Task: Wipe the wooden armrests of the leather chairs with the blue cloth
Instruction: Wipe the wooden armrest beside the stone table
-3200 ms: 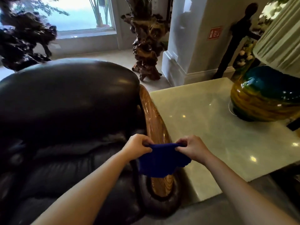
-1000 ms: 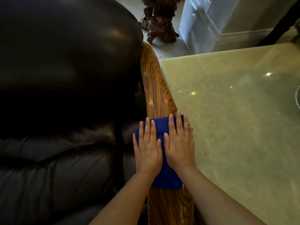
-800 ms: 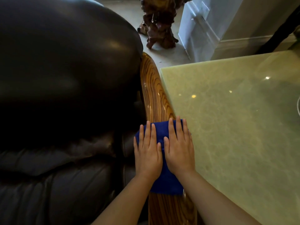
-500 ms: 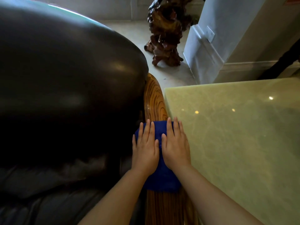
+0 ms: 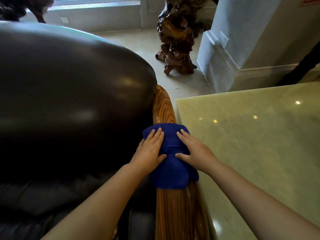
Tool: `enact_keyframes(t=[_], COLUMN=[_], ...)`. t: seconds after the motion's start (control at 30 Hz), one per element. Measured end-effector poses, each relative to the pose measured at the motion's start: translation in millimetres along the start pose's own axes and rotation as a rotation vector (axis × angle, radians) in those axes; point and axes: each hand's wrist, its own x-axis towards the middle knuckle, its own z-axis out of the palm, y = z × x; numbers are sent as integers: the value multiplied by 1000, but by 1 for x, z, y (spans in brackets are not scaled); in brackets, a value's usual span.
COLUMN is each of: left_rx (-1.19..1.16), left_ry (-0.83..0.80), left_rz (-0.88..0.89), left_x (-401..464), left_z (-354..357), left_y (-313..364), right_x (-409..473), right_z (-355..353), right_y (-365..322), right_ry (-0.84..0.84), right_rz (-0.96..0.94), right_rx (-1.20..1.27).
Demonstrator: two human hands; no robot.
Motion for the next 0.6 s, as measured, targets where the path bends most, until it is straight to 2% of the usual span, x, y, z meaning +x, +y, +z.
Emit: enact_keyframes(t=[0.13, 0.3, 0.4, 0.5, 0.6], left_rx=[-23, -101, -106, -117, -181], left_ry=[30, 272, 346, 296, 155], left_rz=[1, 8, -6, -1, 33], left_x=[17, 25, 16, 11, 11], left_z=[-7, -9, -4, -12, -36], left_y=[3, 7, 8, 10, 12], right_x=[16, 25, 22, 18, 15], right_z=[-2, -11, -10, -15, -39], right_y=[-2, 0, -5, -9, -10], right_ry=[1, 117, 200, 217, 118], right_rz=[46, 96, 88, 26, -28], right_rx=[105, 168, 96, -7, -42])
